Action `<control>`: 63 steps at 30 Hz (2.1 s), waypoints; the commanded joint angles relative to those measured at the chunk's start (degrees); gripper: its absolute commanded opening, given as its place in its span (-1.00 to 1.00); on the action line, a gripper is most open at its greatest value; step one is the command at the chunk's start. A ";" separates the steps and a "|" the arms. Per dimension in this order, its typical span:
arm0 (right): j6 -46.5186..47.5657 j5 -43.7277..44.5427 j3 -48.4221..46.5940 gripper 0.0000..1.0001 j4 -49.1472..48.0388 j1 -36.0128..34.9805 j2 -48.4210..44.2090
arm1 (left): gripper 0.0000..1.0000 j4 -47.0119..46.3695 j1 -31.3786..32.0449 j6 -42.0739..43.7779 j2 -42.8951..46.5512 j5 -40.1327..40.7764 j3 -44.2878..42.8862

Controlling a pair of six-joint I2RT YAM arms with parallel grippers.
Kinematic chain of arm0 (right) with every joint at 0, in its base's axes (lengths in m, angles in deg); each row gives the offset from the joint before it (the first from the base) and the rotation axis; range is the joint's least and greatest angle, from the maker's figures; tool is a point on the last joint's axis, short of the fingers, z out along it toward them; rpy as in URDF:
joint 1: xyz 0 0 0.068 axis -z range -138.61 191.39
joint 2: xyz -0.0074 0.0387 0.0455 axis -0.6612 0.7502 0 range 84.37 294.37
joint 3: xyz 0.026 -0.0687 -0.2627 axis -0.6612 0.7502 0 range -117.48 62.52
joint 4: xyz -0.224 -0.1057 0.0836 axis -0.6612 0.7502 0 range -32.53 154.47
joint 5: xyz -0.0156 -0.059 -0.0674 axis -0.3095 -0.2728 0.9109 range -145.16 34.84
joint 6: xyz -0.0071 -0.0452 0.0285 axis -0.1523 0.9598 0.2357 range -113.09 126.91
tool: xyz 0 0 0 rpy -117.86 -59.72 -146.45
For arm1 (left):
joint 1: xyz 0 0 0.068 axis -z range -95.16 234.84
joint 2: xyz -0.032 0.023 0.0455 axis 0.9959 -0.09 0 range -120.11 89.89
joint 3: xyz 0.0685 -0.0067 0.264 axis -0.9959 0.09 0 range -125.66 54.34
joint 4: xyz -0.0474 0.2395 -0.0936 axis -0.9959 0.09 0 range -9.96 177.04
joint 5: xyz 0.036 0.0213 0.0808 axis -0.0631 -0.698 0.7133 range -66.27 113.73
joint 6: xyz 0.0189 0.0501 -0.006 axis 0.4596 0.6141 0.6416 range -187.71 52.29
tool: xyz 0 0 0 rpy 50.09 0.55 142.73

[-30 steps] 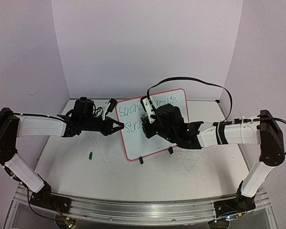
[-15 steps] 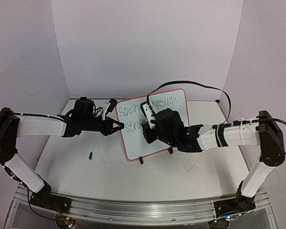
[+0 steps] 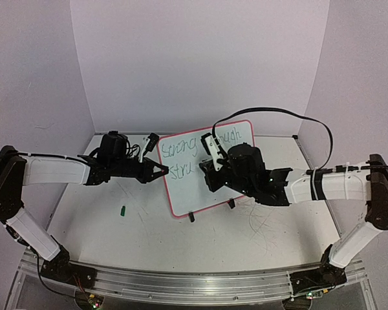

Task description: Write a sentence on the whiteboard

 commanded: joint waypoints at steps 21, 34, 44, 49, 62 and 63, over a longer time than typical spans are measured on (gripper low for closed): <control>2.43 0.09 -3.12 -1.00 -2.74 0.38 1.63 | -1.00 3.91 -1.11 5.71 -1.85 10.99 -1.27; 0.95 2.67 -4.84 -1.00 -2.80 1.20 3.20 | -1.00 3.88 -1.10 5.73 -1.90 11.00 -1.22; 0.84 5.65 -6.01 -1.00 -2.18 1.22 4.57 | -1.00 3.89 -1.11 5.67 -1.74 10.88 -1.19; 0.87 5.57 -6.67 -1.00 -1.78 1.25 5.42 | -1.00 3.89 -1.09 5.73 -1.55 10.84 -1.19; 1.64 2.78 -7.43 -1.00 -1.25 1.19 6.47 | -1.00 3.93 -1.11 5.73 -1.38 10.83 -1.09; 1.58 2.65 -7.32 -1.00 -1.15 1.20 6.43 | -1.00 3.88 -1.12 5.71 -1.38 10.85 -1.11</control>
